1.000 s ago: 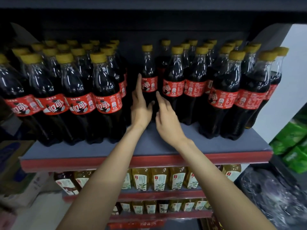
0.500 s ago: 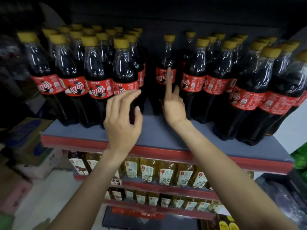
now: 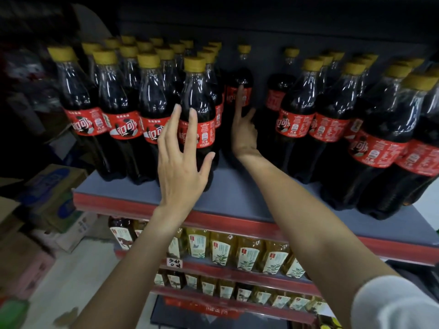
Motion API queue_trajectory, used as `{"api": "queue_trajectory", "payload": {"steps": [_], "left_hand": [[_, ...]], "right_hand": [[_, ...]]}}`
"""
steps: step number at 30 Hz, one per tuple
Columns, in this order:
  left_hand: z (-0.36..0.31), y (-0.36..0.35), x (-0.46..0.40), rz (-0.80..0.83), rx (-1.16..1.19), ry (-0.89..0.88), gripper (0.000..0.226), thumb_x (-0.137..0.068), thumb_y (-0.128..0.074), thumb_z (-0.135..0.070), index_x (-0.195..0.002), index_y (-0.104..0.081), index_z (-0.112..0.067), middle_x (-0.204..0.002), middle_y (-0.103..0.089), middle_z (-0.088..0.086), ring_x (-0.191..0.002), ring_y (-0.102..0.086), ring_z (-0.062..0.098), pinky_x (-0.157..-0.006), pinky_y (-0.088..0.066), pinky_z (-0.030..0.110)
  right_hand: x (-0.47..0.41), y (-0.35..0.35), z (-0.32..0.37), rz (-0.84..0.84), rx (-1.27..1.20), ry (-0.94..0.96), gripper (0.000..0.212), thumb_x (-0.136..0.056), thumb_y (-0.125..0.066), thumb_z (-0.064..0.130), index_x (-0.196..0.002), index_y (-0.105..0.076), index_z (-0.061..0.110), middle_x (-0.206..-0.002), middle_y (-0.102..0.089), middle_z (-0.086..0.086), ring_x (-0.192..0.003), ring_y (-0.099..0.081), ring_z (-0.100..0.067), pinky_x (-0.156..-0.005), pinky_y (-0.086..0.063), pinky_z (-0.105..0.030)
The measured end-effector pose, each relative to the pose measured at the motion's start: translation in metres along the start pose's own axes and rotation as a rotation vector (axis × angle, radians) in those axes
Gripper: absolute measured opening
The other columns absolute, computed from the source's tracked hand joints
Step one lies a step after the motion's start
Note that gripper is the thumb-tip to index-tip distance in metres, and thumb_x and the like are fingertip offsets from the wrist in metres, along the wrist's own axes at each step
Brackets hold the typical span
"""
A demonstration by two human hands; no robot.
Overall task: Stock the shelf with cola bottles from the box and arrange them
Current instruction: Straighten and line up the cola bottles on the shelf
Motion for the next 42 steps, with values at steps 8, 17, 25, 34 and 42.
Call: {"api": "queue_trajectory", "payload": {"steps": [8, 17, 25, 34, 42], "left_hand": [[-0.008, 0.001, 0.005, -0.053, 0.072, -0.003, 0.066, -0.086, -0.065, -0.013, -0.143, -0.033, -0.006, -0.149, -0.027, 0.023, -0.135, -0.028, 0.034, -0.112, -0.032, 0.044], [-0.072, -0.023, -0.003, -0.085, 0.748, -0.014, 0.030, -0.091, -0.050, -0.011, -0.119, -0.055, -0.003, -0.117, -0.059, 0.007, -0.111, -0.055, 0.018, -0.098, -0.045, 0.037], [-0.091, -0.087, -0.031, 0.805, 1.215, 0.731, 0.053, -0.101, -0.008, -0.049, -0.150, -0.022, -0.031, -0.156, -0.026, 0.006, -0.142, -0.027, 0.024, -0.118, -0.019, 0.041], [-0.063, -0.085, -0.012, 0.524, 1.143, 0.720, 0.051, -0.102, -0.020, -0.044, -0.151, -0.014, -0.032, -0.159, -0.015, -0.009, -0.146, -0.015, 0.010, -0.121, -0.013, 0.043], [-0.050, -0.088, -0.019, 0.384, 1.159, 0.827, 0.048, -0.104, -0.027, -0.033, -0.151, -0.018, -0.028, -0.159, -0.018, -0.008, -0.145, -0.015, 0.008, -0.120, -0.011, 0.031]], "right_hand": [[0.003, 0.003, -0.010, 0.175, -0.243, 0.028, 0.093, -0.088, -0.039, -0.012, -0.150, 0.014, 0.032, -0.149, -0.020, -0.030, -0.104, -0.059, -0.044, -0.087, -0.047, -0.046], [0.099, 0.087, -0.052, -0.324, -0.601, 0.103, 0.051, -0.088, -0.049, 0.003, -0.137, -0.046, 0.016, -0.120, -0.055, -0.005, -0.099, -0.058, -0.017, -0.084, -0.049, -0.036], [0.117, 0.068, -0.077, -0.034, -0.583, -0.123, 0.084, -0.091, -0.057, 0.007, -0.153, -0.002, 0.021, -0.153, -0.018, -0.017, -0.130, -0.037, -0.030, -0.101, -0.034, -0.027], [0.081, 0.051, -0.065, 0.138, -0.788, 0.028, 0.092, -0.082, -0.054, -0.011, -0.154, -0.007, 0.020, -0.157, -0.023, -0.007, -0.136, -0.036, -0.021, -0.112, -0.030, -0.025], [0.050, 0.031, -0.053, 0.117, -0.817, -0.020, 0.084, -0.084, -0.058, -0.007, -0.150, -0.021, 0.030, -0.136, -0.052, -0.004, -0.123, -0.052, -0.016, -0.104, -0.046, -0.040]]}}
Point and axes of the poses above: each hand's wrist, its own x-axis away from the middle knuckle, its own y-axis out of the back of the hand, z = x × y, the point moved 2 cm from there along -x, towards the middle knuckle
